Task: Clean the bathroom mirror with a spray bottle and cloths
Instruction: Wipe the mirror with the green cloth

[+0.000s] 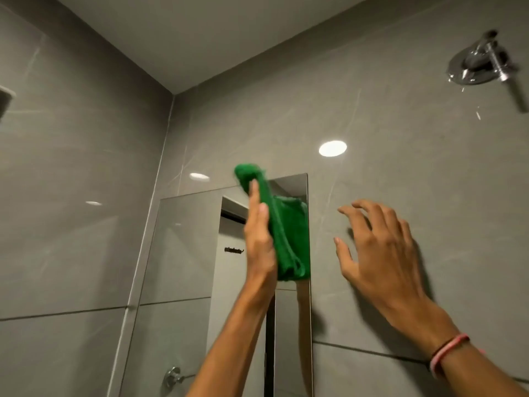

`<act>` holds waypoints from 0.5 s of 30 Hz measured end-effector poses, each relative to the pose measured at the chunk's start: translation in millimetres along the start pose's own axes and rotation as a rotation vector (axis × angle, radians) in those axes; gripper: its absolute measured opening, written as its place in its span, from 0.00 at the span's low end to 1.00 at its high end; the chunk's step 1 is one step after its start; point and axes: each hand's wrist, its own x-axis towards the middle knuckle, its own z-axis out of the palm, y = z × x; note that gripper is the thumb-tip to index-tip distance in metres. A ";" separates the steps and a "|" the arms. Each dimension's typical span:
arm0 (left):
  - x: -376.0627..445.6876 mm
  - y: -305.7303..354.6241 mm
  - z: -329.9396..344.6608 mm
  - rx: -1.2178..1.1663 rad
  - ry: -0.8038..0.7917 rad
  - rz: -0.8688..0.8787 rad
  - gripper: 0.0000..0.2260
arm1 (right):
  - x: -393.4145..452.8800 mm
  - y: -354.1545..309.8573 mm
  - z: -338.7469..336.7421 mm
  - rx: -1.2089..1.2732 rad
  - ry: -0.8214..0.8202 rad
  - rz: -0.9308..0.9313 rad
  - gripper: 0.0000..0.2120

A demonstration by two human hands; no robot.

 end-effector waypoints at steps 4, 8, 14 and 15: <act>48.3 -42.1 41.7 0.777 -0.217 0.304 0.23 | 6.5 9.9 26.6 -0.251 -0.108 -0.184 0.30; 64.0 -62.1 33.3 0.877 -0.149 0.470 0.24 | 9.9 11.3 46.3 -0.337 -0.077 -0.182 0.32; 113.0 -86.4 -52.2 0.914 -0.021 0.326 0.24 | 10.9 7.6 62.7 -0.374 -0.011 -0.179 0.34; 124.4 -93.7 -80.1 0.927 0.015 0.279 0.24 | 12.5 7.0 67.1 -0.376 0.020 -0.178 0.34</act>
